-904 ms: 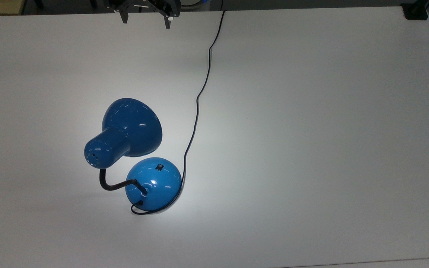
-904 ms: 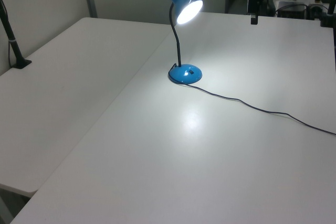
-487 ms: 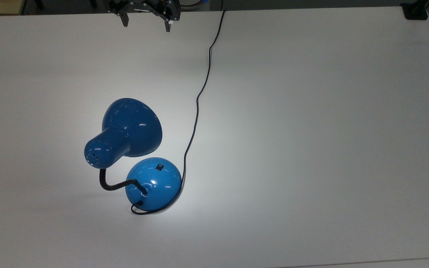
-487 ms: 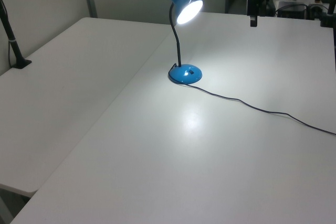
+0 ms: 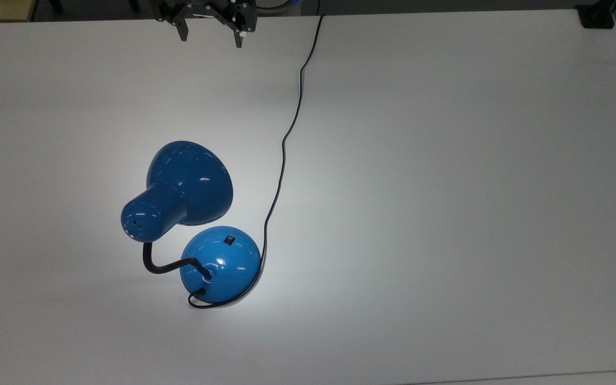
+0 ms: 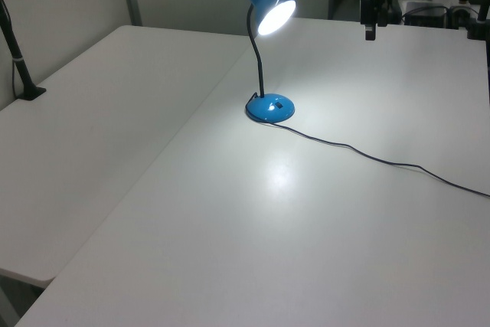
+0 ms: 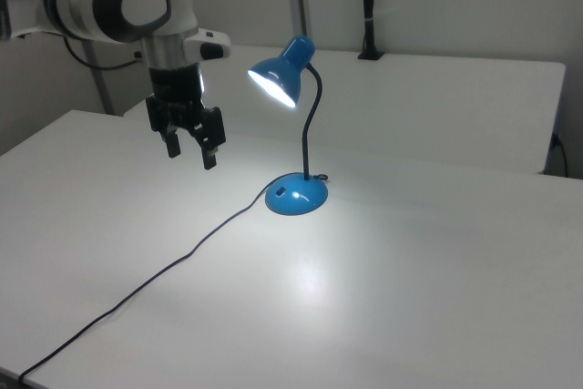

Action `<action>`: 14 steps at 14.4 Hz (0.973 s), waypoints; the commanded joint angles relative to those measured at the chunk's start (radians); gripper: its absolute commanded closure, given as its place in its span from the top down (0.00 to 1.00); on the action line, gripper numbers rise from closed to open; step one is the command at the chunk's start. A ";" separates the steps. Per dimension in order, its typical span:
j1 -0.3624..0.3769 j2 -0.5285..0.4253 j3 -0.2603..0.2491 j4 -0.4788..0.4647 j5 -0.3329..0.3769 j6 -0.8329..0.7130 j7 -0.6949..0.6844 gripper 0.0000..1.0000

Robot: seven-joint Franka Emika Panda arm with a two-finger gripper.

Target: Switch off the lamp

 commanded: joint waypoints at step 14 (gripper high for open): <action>0.006 -0.118 0.023 -0.399 0.080 0.718 0.023 0.00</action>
